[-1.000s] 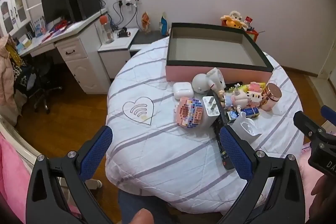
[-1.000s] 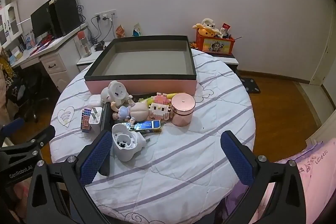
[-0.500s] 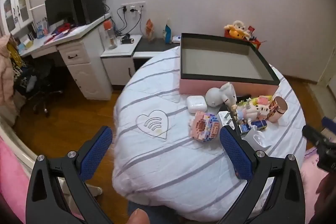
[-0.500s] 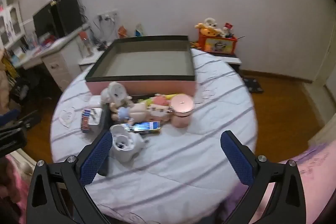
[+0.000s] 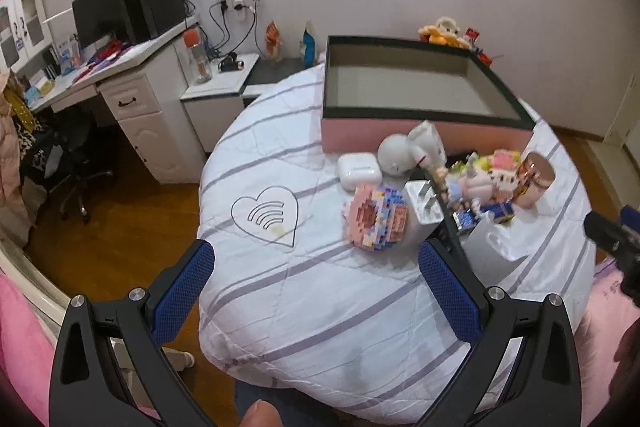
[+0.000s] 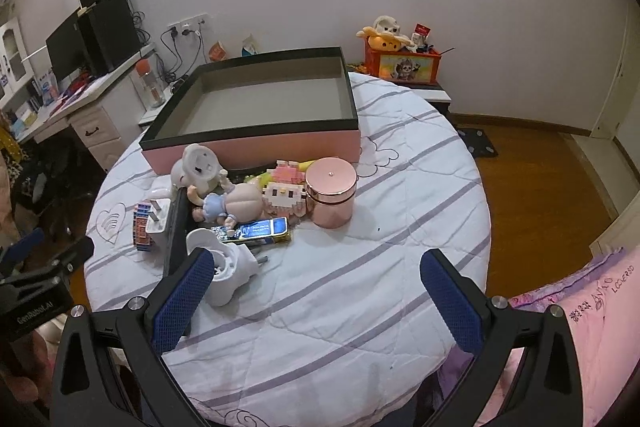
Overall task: Organize rigid objects
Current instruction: 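Move the left tool toward the pink block donut while the right tool approaches the rose-gold jar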
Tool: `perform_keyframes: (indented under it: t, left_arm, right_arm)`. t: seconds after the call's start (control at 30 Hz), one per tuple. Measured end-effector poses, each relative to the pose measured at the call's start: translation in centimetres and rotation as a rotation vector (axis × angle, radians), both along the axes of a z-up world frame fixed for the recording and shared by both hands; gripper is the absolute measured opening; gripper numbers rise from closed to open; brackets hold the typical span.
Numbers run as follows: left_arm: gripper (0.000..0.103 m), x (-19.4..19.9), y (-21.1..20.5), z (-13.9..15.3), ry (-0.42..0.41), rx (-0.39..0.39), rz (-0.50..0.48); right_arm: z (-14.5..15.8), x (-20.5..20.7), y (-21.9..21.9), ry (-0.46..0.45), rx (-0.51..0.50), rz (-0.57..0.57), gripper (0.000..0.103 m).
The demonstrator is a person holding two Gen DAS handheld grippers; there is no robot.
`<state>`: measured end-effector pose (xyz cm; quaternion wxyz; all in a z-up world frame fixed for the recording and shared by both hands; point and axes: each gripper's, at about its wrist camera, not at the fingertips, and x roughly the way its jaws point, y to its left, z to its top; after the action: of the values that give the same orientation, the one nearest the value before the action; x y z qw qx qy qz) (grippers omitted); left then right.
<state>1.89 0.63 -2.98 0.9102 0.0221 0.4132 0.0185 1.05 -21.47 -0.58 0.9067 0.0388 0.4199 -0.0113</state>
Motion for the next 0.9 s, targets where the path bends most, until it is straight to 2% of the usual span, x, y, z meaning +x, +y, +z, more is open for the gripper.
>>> perform_keyframes:
  t: [0.33,0.67,0.9]
  left_arm:
    - [0.103,0.6,0.0,-0.8,0.031,-0.011,-0.017]
    - [0.103,0.2,-0.4,0.2,0.007,-0.022,-0.026]
    - [0.103,1.5,0.3,-2.3,0.056,0.005,-0.019]
  right_arm:
    - [-0.5,0.9,0.2,0.011,-0.010,0.011,0.103]
    - [-0.2,0.8,0.5,0.000,-0.017,0.021,0.103]
    - [-0.6,1.1,-0.1,0.014,-0.026,0.004,0.103]
